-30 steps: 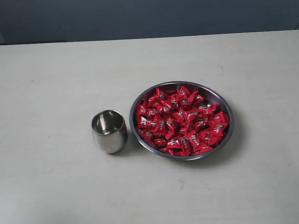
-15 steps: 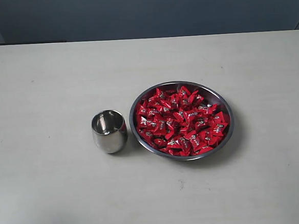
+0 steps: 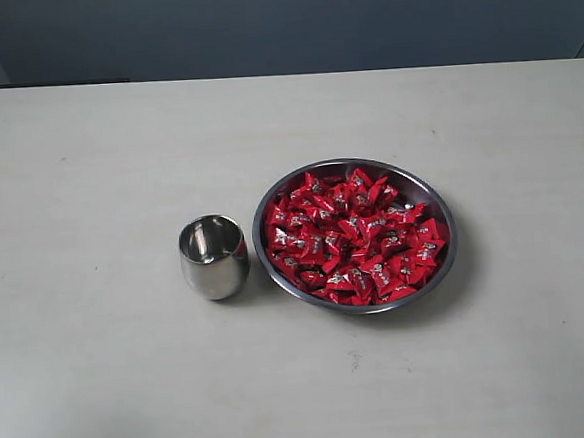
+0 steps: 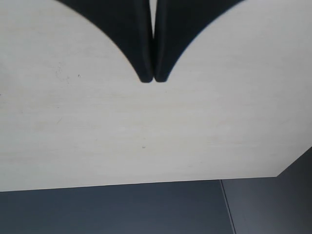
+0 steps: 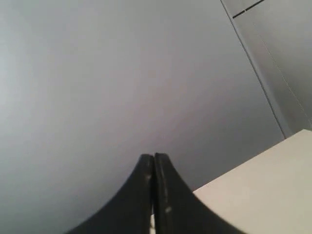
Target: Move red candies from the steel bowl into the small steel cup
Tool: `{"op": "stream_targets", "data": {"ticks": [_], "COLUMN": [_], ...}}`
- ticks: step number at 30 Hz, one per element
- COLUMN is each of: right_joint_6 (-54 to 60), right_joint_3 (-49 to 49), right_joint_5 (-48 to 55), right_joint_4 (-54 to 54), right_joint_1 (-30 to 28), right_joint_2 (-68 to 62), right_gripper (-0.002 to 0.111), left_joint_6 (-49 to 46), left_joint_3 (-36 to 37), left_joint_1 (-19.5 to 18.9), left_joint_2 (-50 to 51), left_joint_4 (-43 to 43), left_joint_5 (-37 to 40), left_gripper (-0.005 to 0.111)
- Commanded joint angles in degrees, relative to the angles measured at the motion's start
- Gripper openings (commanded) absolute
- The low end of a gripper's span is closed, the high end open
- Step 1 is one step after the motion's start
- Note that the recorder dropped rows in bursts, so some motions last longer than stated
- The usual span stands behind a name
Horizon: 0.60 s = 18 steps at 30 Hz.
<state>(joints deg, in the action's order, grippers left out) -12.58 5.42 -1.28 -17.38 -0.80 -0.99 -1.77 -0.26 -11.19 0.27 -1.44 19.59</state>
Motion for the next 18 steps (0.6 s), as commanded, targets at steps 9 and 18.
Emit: {"op": "stream_targets", "data": {"ticks": [9, 18], "right_joint_6": [55.37, 70.24], "right_joint_3": [36.80, 51.18], "right_joint_5": [25.77, 42.04], "right_joint_4": [-31.94, -44.62], "right_joint_1": [0.32, 0.91], "right_joint_2": [-48.84, -75.57], "right_gripper": [-0.001, -0.001], "left_joint_6": [0.08, 0.08], "left_joint_3": [0.26, 0.26], "left_joint_1": [0.47, 0.47], "left_joint_2": [-0.27, -0.27], "left_joint_4": [-0.11, -0.11], "left_joint_5": [-0.45, -0.45], "left_gripper": [0.000, 0.000]}}
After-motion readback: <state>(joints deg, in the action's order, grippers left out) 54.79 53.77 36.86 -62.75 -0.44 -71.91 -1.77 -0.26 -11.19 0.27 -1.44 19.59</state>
